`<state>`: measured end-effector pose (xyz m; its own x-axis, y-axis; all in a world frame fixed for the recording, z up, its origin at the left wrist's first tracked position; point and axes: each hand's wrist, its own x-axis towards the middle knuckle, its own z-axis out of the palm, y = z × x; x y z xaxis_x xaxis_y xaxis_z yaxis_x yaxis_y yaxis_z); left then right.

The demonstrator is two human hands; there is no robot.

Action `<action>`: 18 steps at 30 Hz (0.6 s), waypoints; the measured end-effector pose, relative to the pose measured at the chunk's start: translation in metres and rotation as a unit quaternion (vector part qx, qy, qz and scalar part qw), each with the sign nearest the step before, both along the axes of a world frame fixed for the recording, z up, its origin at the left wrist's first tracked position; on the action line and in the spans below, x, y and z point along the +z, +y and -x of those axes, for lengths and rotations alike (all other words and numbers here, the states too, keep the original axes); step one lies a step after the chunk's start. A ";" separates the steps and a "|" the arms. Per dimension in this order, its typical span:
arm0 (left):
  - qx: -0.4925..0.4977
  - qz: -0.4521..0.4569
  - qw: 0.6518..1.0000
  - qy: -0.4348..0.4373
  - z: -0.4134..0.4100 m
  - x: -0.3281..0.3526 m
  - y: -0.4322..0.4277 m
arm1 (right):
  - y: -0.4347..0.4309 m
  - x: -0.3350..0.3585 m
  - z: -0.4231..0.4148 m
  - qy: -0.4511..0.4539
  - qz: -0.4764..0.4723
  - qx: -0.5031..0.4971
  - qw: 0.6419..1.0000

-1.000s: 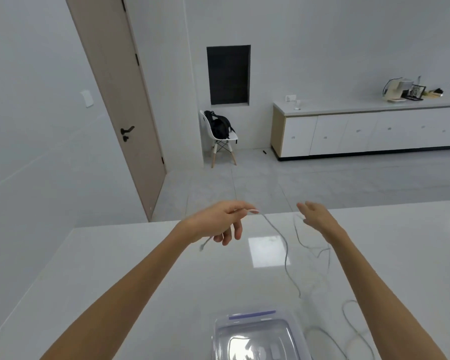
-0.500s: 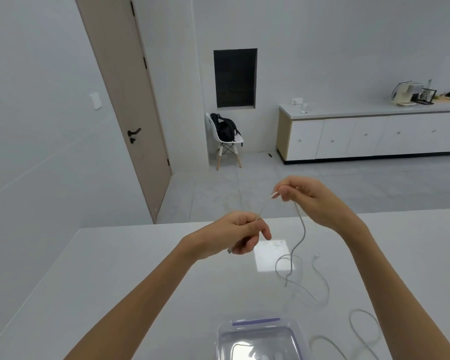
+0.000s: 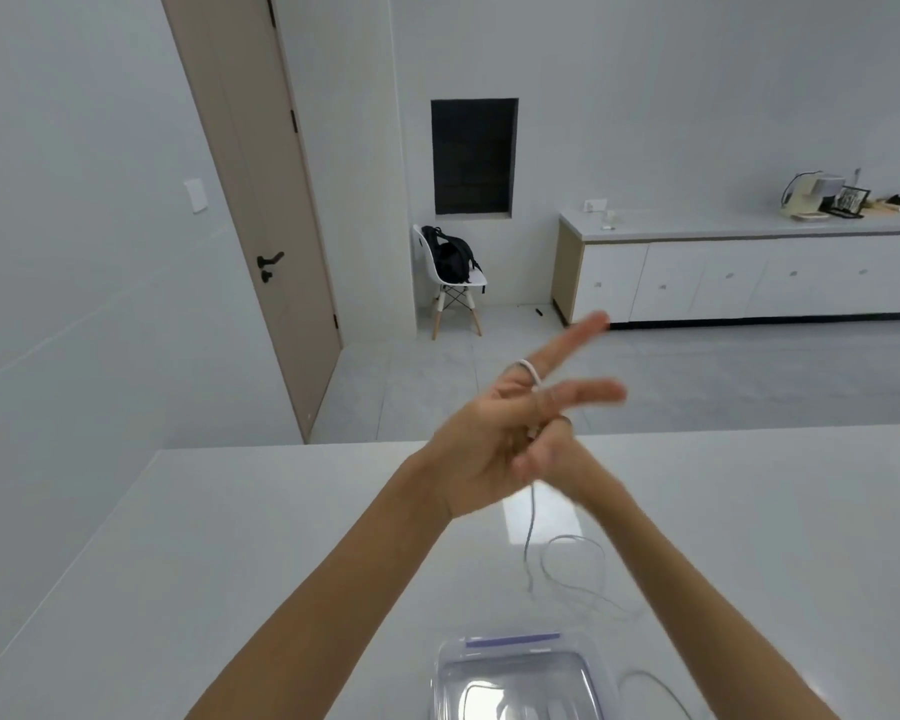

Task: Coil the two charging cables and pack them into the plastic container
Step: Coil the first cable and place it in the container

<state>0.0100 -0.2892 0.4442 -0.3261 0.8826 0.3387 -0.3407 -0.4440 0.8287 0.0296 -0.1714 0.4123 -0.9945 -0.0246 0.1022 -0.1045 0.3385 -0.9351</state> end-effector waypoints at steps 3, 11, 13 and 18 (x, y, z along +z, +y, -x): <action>0.032 -0.035 0.997 -0.058 0.023 0.011 -0.015 | -0.013 -0.031 -0.016 0.015 0.046 0.028 0.998; 0.240 0.243 0.933 0.110 0.050 -0.036 -0.031 | 0.010 -0.017 -0.055 0.111 -0.385 0.057 0.915; 0.221 0.287 0.920 0.149 0.033 -0.046 -0.022 | 0.020 0.013 -0.055 0.209 -0.477 0.026 0.853; 0.167 0.223 0.948 0.152 0.002 -0.045 -0.001 | 0.040 0.055 -0.046 0.321 -0.489 0.064 0.809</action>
<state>0.0082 -0.2901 0.3995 -0.5590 0.8253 0.0799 0.0423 -0.0679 0.9968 0.0756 -0.1315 0.4676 -0.7275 -0.5040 0.4655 -0.5546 0.8314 0.0334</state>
